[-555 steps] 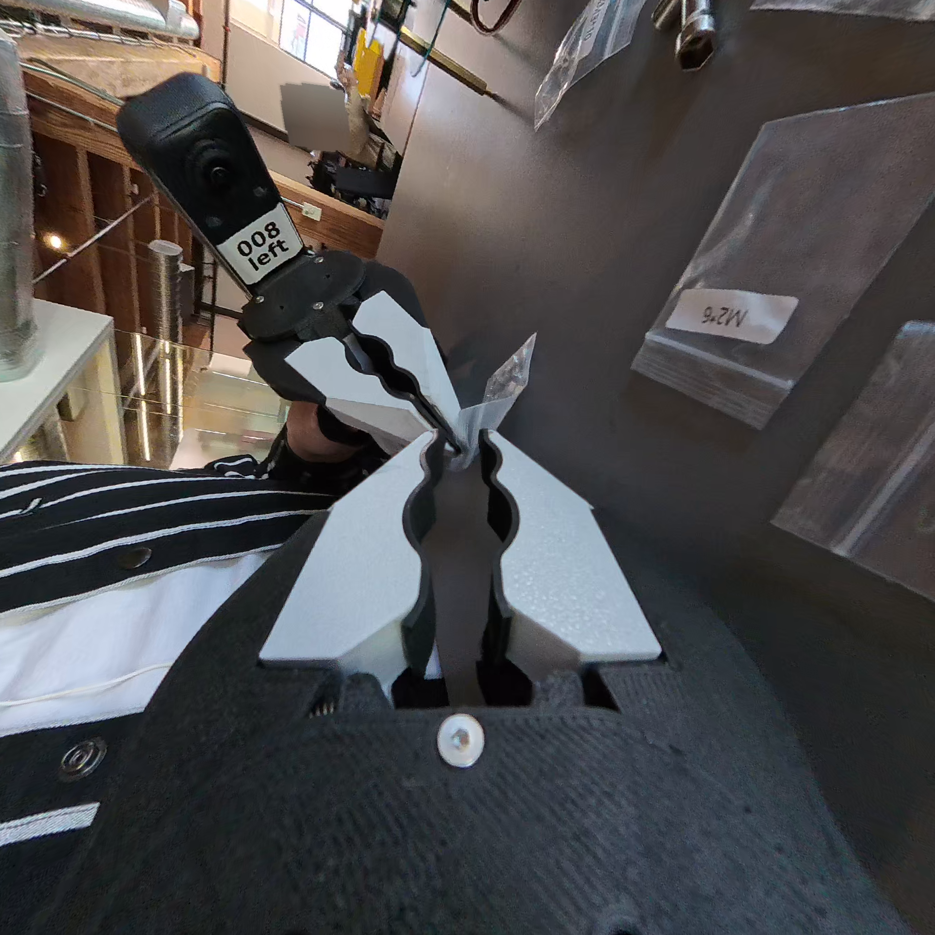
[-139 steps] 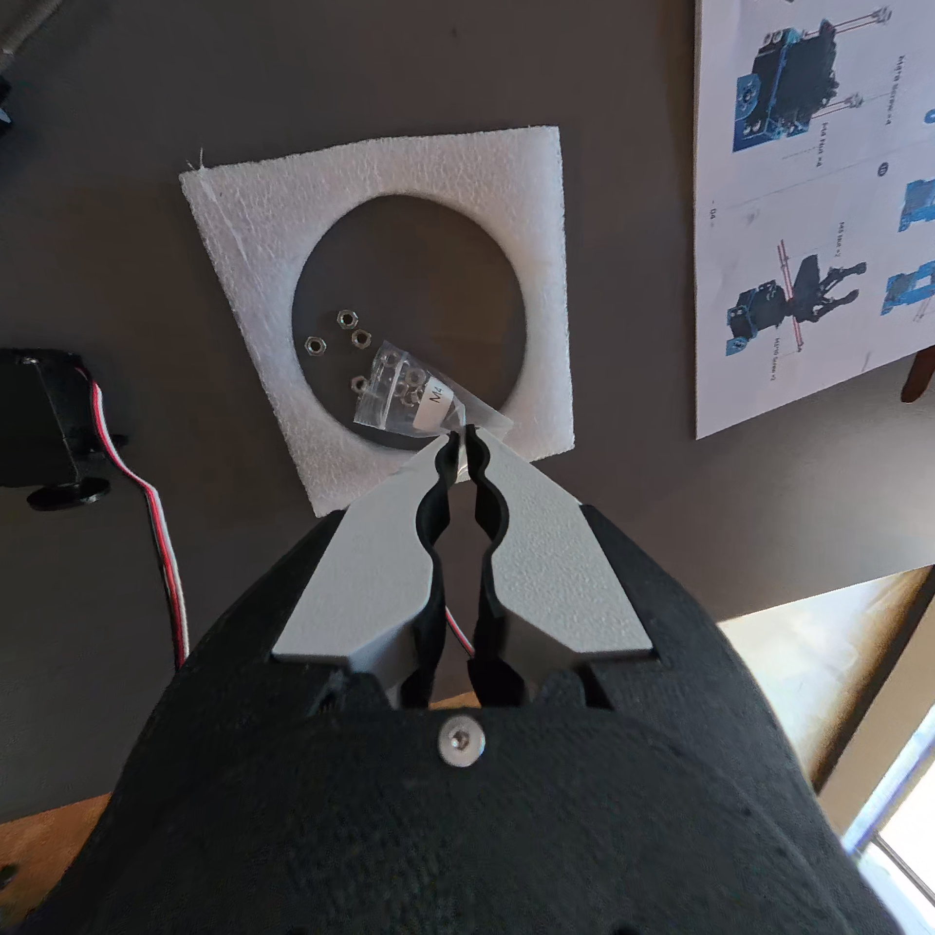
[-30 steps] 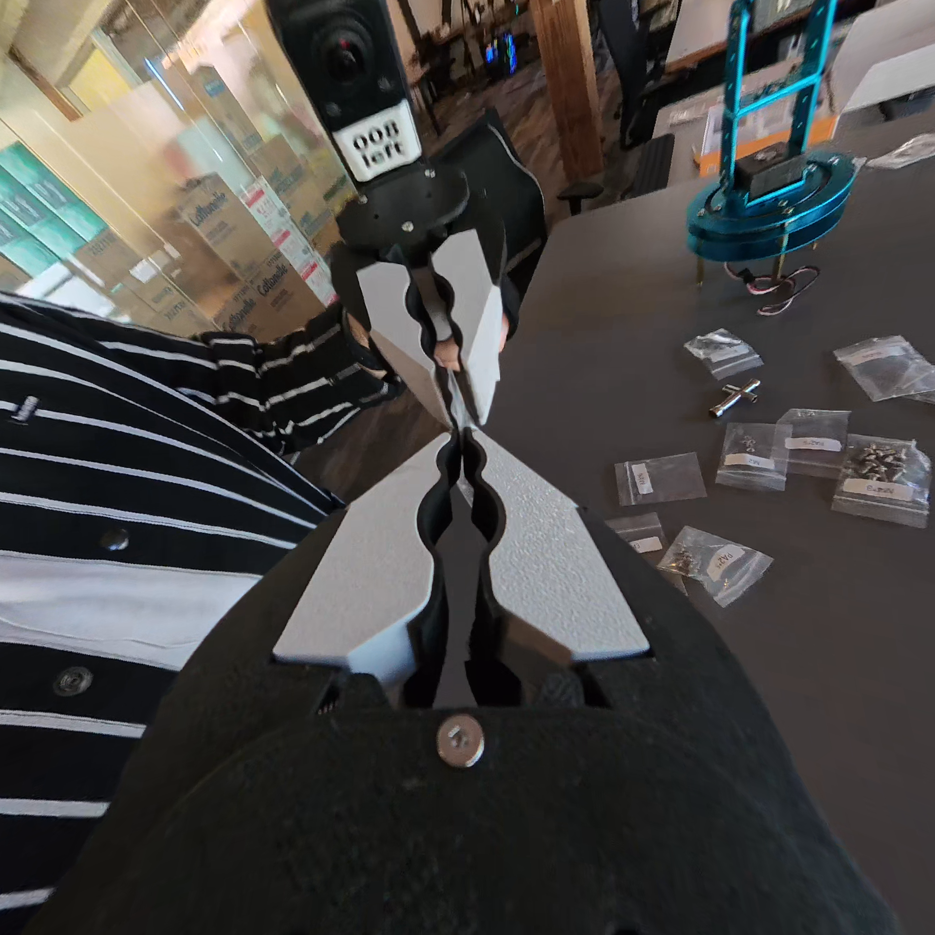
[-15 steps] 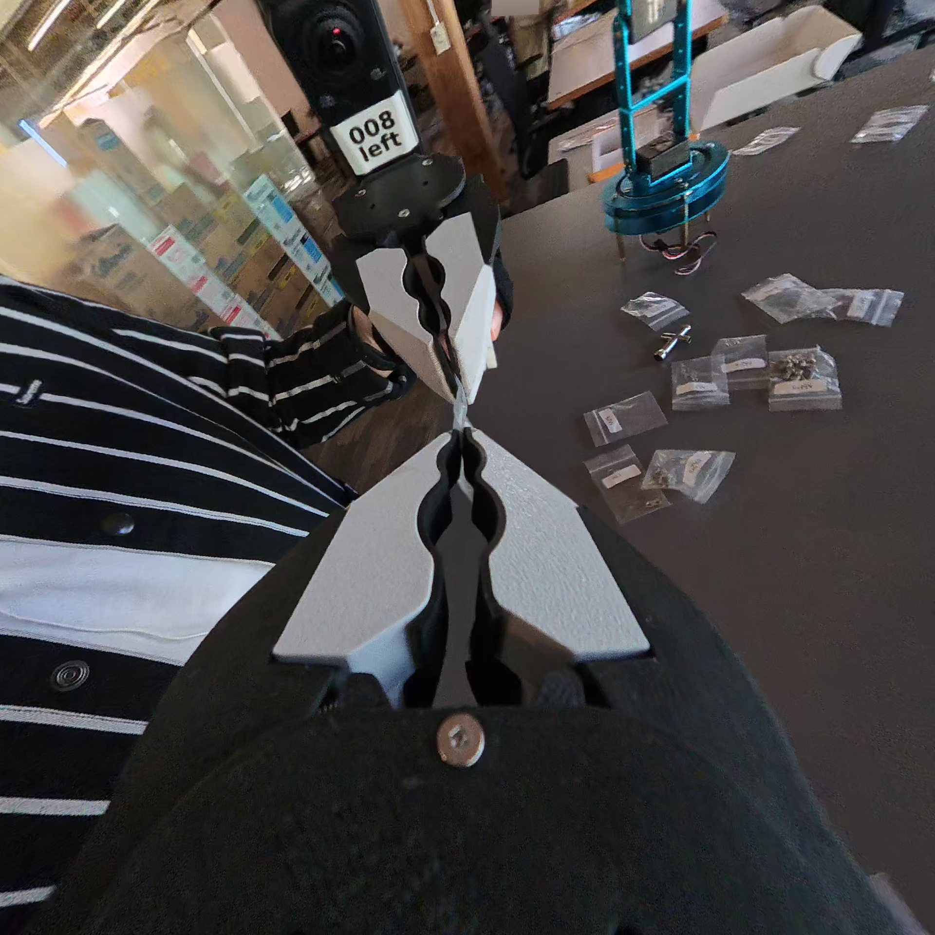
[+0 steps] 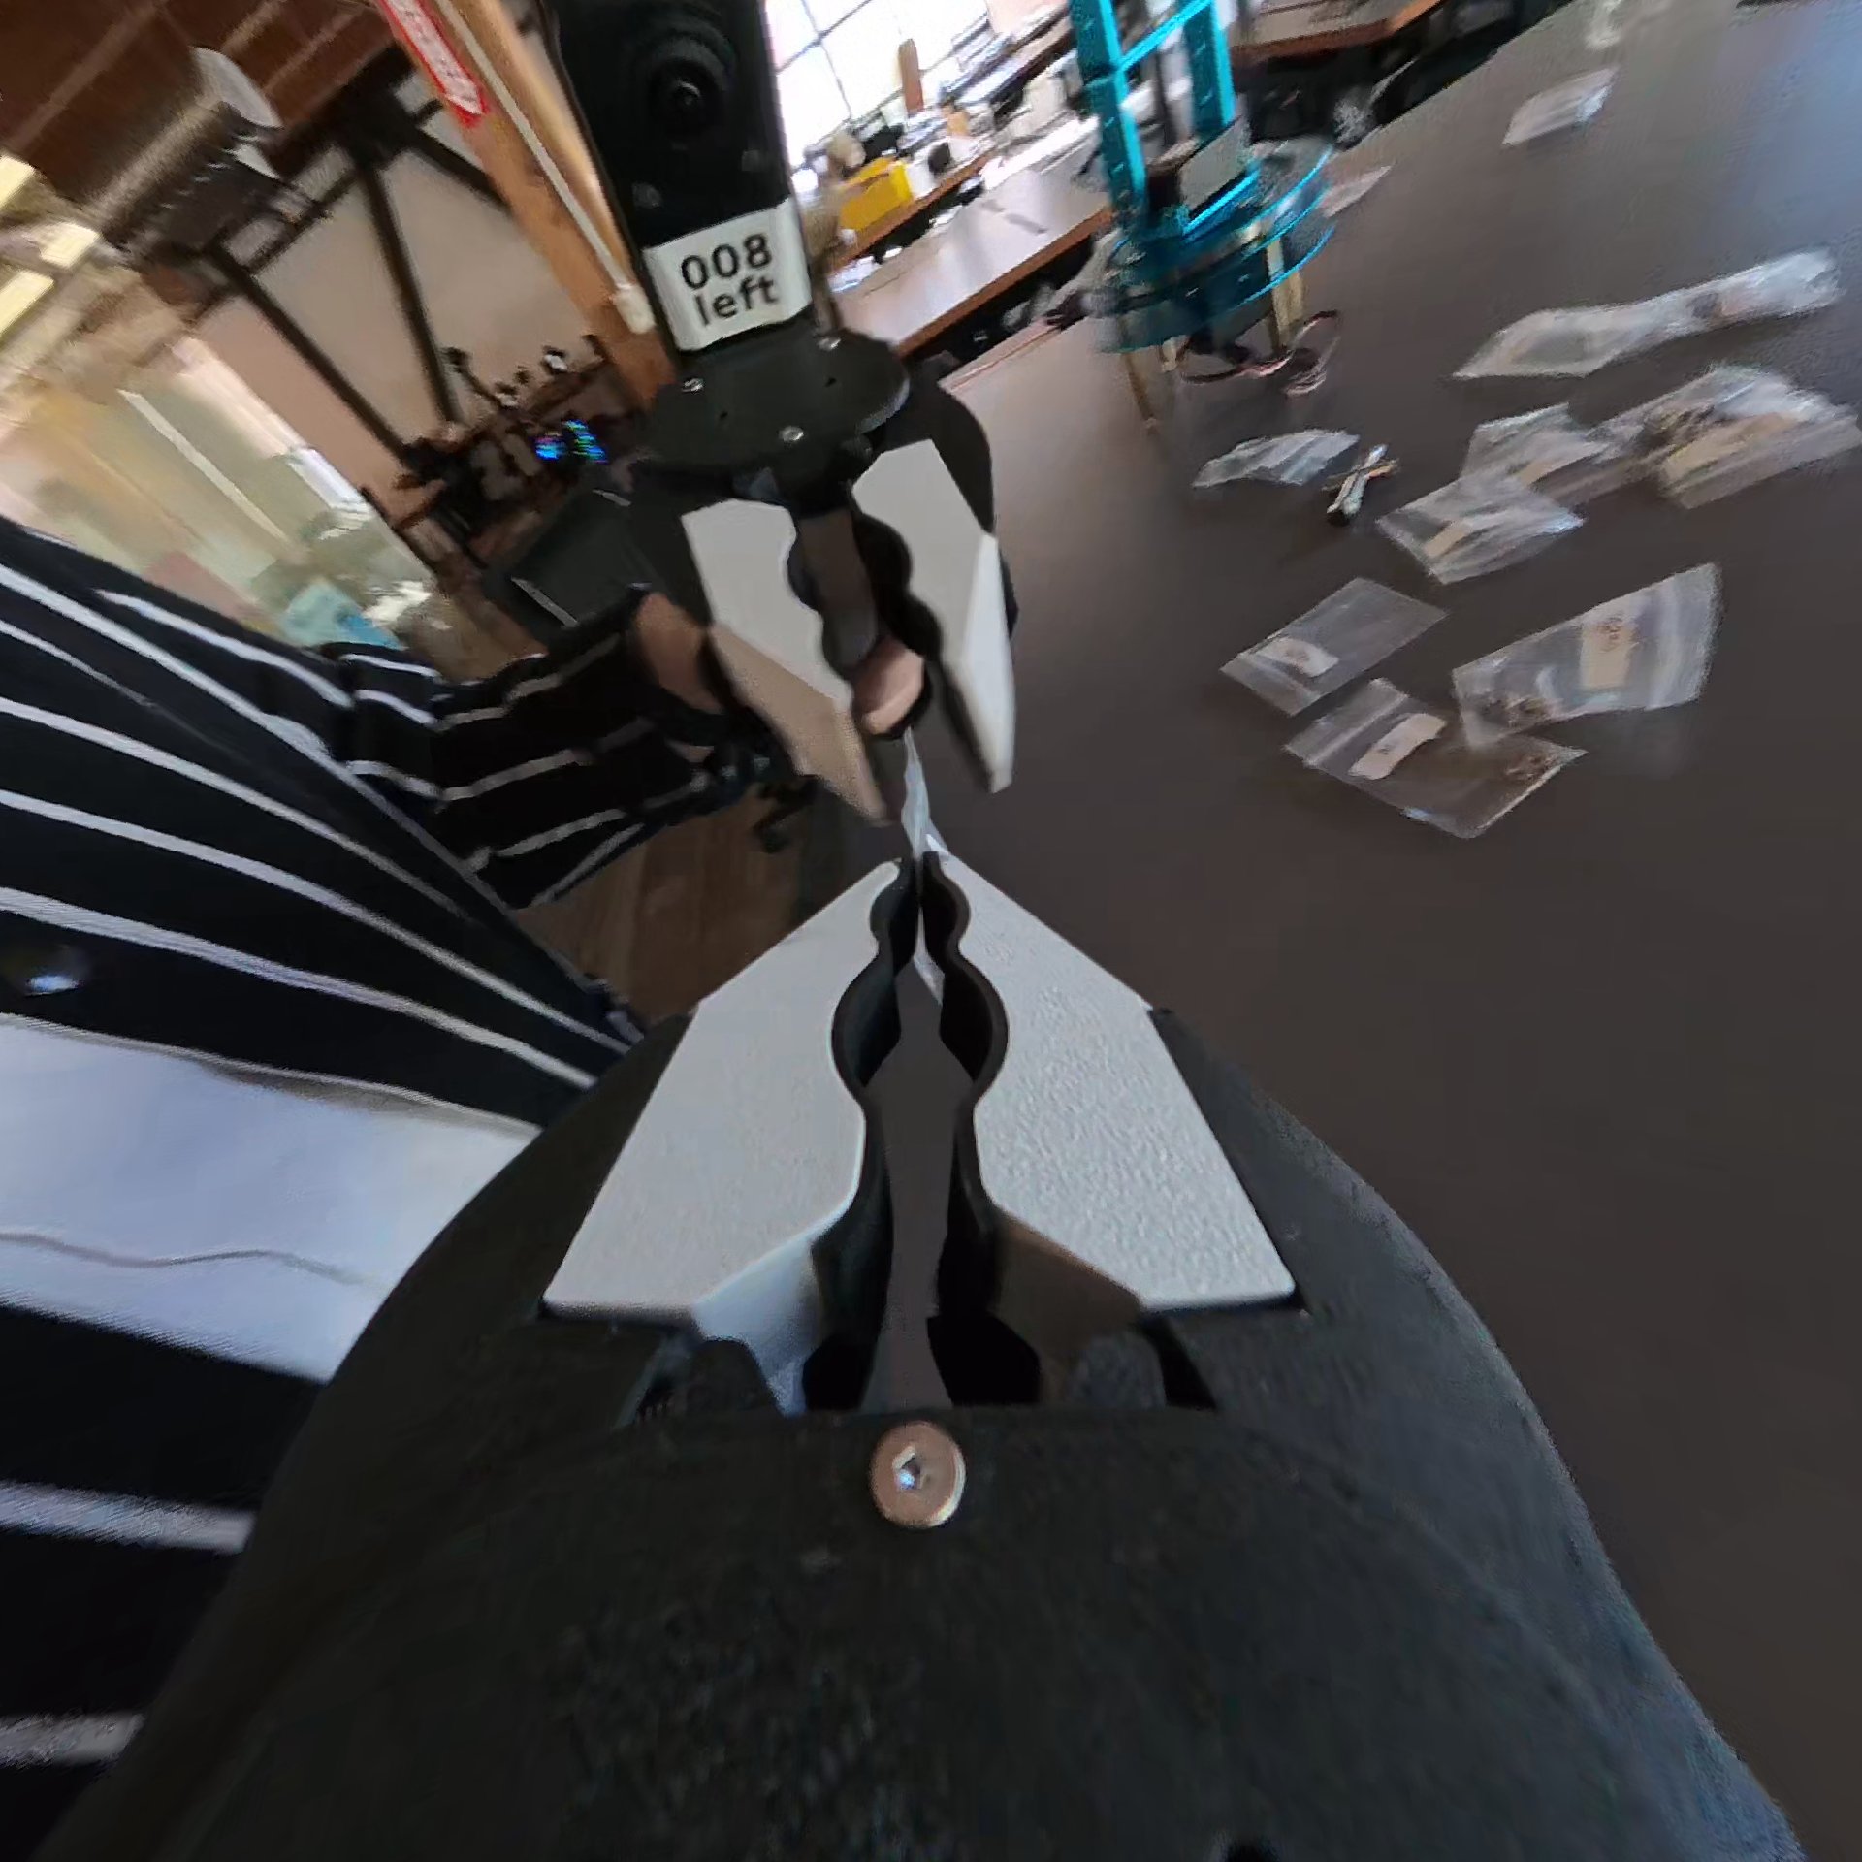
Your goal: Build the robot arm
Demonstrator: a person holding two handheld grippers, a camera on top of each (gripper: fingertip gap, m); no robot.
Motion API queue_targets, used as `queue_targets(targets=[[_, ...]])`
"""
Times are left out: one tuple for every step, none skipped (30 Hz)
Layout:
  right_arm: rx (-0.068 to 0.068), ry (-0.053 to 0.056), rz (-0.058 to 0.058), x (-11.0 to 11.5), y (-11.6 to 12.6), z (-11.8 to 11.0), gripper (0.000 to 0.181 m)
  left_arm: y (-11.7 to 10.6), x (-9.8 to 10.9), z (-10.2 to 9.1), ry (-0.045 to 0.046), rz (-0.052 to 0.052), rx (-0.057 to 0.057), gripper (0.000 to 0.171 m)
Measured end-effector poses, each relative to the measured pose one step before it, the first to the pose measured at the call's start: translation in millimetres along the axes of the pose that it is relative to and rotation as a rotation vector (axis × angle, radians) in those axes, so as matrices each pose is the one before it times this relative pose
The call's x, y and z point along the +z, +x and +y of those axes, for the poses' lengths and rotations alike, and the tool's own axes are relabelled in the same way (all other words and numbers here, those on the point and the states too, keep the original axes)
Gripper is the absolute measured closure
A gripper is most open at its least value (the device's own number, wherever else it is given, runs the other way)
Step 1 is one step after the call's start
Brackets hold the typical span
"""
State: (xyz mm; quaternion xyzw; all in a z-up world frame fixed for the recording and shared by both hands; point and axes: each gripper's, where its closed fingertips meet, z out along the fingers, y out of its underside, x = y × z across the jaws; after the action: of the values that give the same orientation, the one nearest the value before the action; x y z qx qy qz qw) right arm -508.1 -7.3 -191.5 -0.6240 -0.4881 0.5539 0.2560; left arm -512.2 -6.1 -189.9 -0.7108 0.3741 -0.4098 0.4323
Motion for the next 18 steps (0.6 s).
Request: queue_targets(targets=[[-0.0623, 0.0083, 0.0728, 0.77, 5.77, -2.57, 0.181, -4.47, -6.12, 0.78, 0.01985, -0.0311, -0.0151, 0.130], [-0.0924, 0.0024, 0.1189, -1.27, 11.61, -3.76, 0.181, -2.82, -8.60, 0.58, 0.01758, -0.0215, -0.0050, 0.128], [-0.1092, -0.0130, 0.1334, -1.87, 13.83, -2.54, 0.181, -1.61, -9.85, 0.99, 0.01771, -0.0160, 0.0044, 0.134], [-0.1172, -0.0381, 0.1151, -0.28, 11.60, 0.91, 0.181, -0.36, -10.06, 2.15, 0.01426, -0.0081, 0.0076, 0.142], [-0.1032, -0.0348, 0.0963, 1.48, 8.64, 1.13, 0.181, -0.81, -9.34, 3.00, 0.01044, -0.0115, 0.0007, 0.144], [-0.0895, -0.0328, 0.0698, 3.76, 4.41, 2.23, 0.181, -2.48, -8.73, 3.44, 0.01045, -0.0212, -0.0100, 0.144], [-0.0696, -0.0379, 0.0242, 6.66, -2.79, 4.13, 0.181, -1.76, -7.79, 3.10, 0.01496, -0.0168, -0.0193, 0.144], [-0.0400, -0.0407, -0.0093, 8.79, -7.74, 4.93, 0.181, 0.22, -6.71, 2.61, 0.01977, -0.0046, -0.0262, 0.144], [-0.0172, -0.0436, -0.0189, 10.24, -8.87, 5.61, 0.181, 1.62, -5.40, 2.08, 0.02278, 0.0017, -0.0287, 0.144], [-0.0051, -0.0304, -0.0317, 10.01, -10.37, 3.49, 0.181, 1.97, -4.24, 2.12, 0.02162, 0.0019, -0.0260, 0.144], [0.0066, -0.0083, -0.0349, 8.67, -9.76, 0.53, 0.180, 1.83, -3.36, 2.17, 0.01662, -0.0013, -0.0188, 0.144], [0.0255, 0.0119, -0.0383, 6.77, -8.77, -2.25, 0.178, 0.93, -2.56, 2.08, 0.01133, -0.0088, -0.0112, 0.144], [0.0415, 0.0042, -0.0359, 5.12, -6.45, -0.91, 0.172, 0.05, -1.84, 1.92, 0.00569, -0.0145, -0.0066, 0.144], [0.0419, 0.0059, -0.0274, 2.90, -3.73, -0.63, 0.163, 0.11, -1.49, 1.96, -0.00140, -0.0153, -0.0039, 0.143], [0.0370, 0.0128, -0.0274, 0.03, -2.58, -1.09, 0.159, 0.56, -1.00, 1.37, -0.00498, -0.0168, -0.0019, 0.142], [0.0319, 0.0236, -0.0274, -3.69, -2.18, -1.94, 0.158, 1.25, -0.77, 0.37, -0.00136, -0.0174, 0.0004, 0.141], [0.0284, 0.0356, -0.0207, -7.48, -0.94, -2.70, 0.156, 2.59, -0.11, -0.87, 0.00564, -0.0144, 0.0029, 0.141], [0.0251, 0.0417, -0.0167, -11.06, -0.31, -2.49, 0.155, 3.30, 0.77, -0.94, 0.00874, -0.0129, 0.0025, 0.140]])
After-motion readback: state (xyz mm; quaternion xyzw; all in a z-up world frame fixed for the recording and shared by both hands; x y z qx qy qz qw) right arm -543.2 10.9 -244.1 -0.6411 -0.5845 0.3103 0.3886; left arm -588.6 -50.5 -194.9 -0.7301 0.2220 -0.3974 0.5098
